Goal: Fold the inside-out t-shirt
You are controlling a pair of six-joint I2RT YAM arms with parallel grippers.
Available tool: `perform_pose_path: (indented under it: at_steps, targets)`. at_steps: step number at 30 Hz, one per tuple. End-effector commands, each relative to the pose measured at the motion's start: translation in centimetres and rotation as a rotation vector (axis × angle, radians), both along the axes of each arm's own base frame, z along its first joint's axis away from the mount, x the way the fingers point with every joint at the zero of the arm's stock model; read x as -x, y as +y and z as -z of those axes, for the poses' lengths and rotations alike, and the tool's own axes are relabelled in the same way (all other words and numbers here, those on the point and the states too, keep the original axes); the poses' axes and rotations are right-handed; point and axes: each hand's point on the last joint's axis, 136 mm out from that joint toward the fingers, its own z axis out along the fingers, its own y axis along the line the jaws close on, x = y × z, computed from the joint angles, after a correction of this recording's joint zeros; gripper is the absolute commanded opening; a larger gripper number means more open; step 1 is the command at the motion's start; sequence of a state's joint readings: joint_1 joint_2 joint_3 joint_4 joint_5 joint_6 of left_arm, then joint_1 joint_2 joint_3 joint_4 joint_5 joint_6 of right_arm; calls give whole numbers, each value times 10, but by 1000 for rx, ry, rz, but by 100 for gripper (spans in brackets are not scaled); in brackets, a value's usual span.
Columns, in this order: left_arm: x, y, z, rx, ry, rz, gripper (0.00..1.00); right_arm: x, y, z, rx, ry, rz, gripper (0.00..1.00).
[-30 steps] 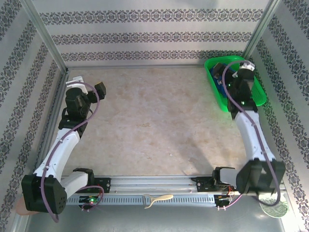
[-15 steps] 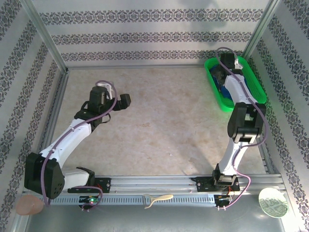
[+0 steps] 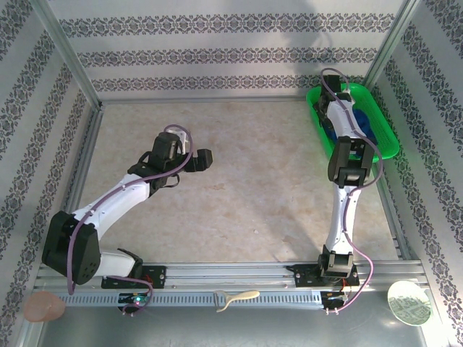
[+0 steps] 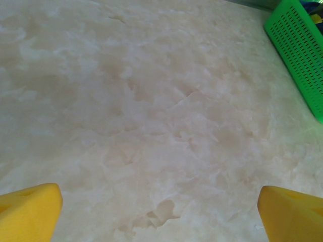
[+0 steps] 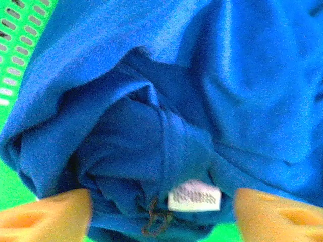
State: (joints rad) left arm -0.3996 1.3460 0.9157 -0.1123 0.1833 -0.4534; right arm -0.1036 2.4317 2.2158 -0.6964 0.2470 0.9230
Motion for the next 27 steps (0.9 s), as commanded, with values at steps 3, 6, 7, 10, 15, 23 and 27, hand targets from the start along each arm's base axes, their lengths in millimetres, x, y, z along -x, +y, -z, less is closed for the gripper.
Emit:
perform_pose_path:
  at_steps: [3,6,7,10,15,23,27]
  targets:
    - [-1,-10,-24,39,-57,10,99,-23,1,-23,-90,-102,-72,0]
    - [0,-9,-21,51,-58,2,99,-28,13,-86,-15,-230,-180,0]
    - [0,-9,-19,56,-55,-3,99,-28,19,-108,14,-277,-215,0]
    - [-2,-11,-16,68,-44,-6,99,-14,42,-181,91,-434,-296,0]
    - [-4,-18,-20,92,-37,19,99,28,83,-270,72,-685,-392,0]
    - [-7,-26,-34,154,-60,32,99,95,145,-324,144,-849,-535,0]
    - [-6,-26,-37,155,-63,37,99,130,187,-364,151,-967,-674,0]
